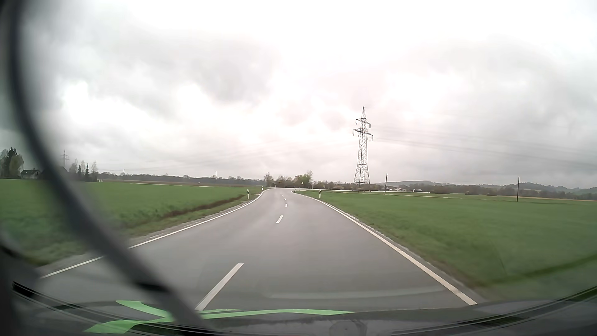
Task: Follow the waypoints while adhering to traffic rules and regulations
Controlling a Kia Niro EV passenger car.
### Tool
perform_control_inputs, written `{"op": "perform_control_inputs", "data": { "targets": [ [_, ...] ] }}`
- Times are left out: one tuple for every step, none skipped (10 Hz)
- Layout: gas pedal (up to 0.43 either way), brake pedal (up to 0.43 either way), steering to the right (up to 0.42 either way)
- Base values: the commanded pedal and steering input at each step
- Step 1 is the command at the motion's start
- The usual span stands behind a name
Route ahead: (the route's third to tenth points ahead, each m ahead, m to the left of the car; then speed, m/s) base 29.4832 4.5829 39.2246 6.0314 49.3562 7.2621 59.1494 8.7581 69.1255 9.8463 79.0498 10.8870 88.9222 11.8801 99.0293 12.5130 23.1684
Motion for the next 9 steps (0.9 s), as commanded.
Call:
{"op": "perform_control_inputs", "data": {
  "targets": [
    [0.157, 0.0, -0.018],
    [0.138, 0.0, -0.018],
    [0.138, 0.0, -0.018],
    [0.138, 0.0, -0.018],
    [0.138, 0.0, -0.018],
    [0.157, 0.0, -0.018],
    [0.177, 0.0, -0.018],
    [0.197, 0.0, -0.018],
    [0.197, 0.0, -0.018]
  ]
}}
